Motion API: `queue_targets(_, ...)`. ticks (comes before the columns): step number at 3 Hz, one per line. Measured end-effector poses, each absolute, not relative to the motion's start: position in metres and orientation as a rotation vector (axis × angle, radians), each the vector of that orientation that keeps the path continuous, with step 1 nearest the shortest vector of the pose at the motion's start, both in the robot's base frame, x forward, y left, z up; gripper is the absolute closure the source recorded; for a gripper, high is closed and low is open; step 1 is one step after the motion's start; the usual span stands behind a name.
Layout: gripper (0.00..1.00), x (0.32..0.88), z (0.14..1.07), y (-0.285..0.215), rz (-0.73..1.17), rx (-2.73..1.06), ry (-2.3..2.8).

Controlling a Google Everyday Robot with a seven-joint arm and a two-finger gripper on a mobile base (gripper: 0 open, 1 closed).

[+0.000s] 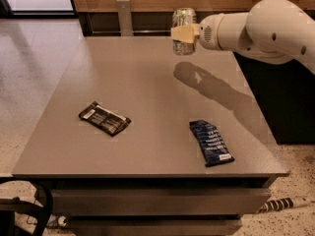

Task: Place 7up can upright

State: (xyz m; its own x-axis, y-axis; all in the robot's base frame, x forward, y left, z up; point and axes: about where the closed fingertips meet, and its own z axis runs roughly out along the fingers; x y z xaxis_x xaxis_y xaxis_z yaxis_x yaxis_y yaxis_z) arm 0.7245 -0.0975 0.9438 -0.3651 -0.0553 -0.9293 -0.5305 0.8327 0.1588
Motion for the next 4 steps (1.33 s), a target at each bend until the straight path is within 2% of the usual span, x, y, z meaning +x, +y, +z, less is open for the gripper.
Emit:
queue_targets(1,1.00,0.739,0.928,-0.159,0.487,-0.322,1.760)
queue_targets(3,1.00,0.725,0.945,-0.083,0.505,-0.593,1.523)
queue_targets(4,1.00,0.724,0.949,-0.061,0.526,-0.662,1.480)
